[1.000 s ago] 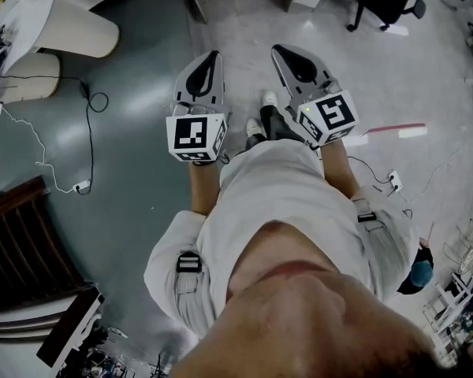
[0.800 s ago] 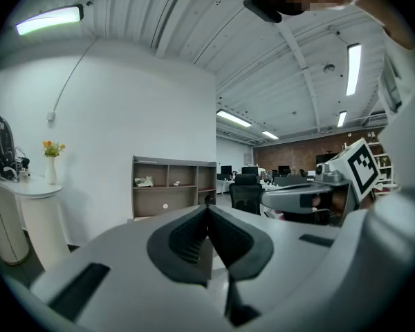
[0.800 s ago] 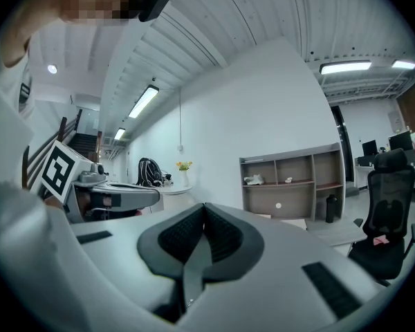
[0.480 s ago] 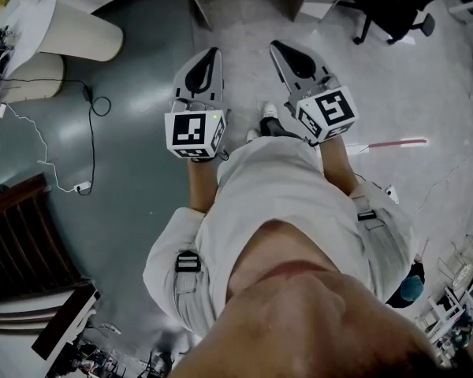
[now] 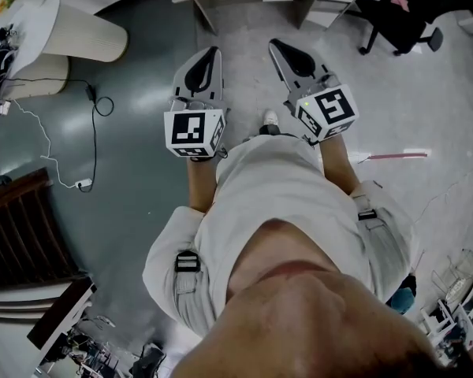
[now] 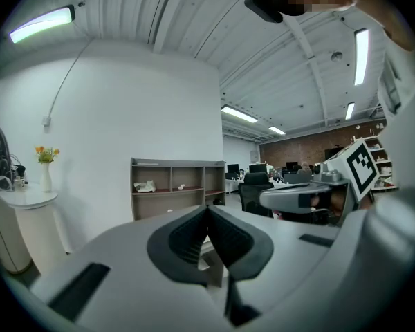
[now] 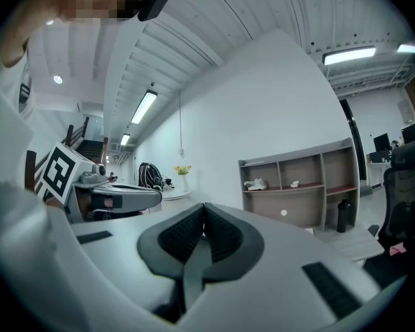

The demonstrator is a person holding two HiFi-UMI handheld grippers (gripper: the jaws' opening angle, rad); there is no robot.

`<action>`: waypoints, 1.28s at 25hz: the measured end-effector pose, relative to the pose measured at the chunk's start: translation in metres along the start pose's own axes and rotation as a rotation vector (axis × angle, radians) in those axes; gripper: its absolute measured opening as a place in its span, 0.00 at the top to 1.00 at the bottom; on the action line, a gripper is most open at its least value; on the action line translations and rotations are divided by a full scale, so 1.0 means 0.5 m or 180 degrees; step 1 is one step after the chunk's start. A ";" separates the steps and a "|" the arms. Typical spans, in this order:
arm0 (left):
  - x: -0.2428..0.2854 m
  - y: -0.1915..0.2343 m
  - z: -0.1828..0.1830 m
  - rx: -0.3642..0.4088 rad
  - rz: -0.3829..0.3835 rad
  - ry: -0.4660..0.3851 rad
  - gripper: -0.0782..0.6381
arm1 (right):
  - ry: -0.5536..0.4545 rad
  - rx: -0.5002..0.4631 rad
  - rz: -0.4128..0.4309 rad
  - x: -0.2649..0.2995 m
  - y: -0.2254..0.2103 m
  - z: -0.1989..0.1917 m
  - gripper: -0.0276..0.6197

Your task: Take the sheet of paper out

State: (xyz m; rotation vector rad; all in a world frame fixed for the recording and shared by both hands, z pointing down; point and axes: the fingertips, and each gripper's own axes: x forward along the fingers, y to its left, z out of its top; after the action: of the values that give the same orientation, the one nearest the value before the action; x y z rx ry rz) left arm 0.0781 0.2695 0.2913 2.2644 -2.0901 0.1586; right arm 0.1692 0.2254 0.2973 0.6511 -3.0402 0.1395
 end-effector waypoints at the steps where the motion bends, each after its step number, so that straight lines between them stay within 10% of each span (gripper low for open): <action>1: 0.007 -0.002 0.001 0.0005 0.0011 0.0001 0.88 | -0.0001 0.0006 0.0010 0.002 -0.008 -0.001 0.93; 32: 0.175 0.087 0.003 -0.0072 -0.0067 0.0025 0.88 | 0.0054 0.0112 -0.0087 0.138 -0.136 0.004 0.93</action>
State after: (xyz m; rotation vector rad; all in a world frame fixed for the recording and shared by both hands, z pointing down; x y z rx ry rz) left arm 0.0416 0.1789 0.2983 2.2685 -2.0528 0.1419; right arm 0.1339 0.1353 0.3043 0.6899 -3.0178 0.1971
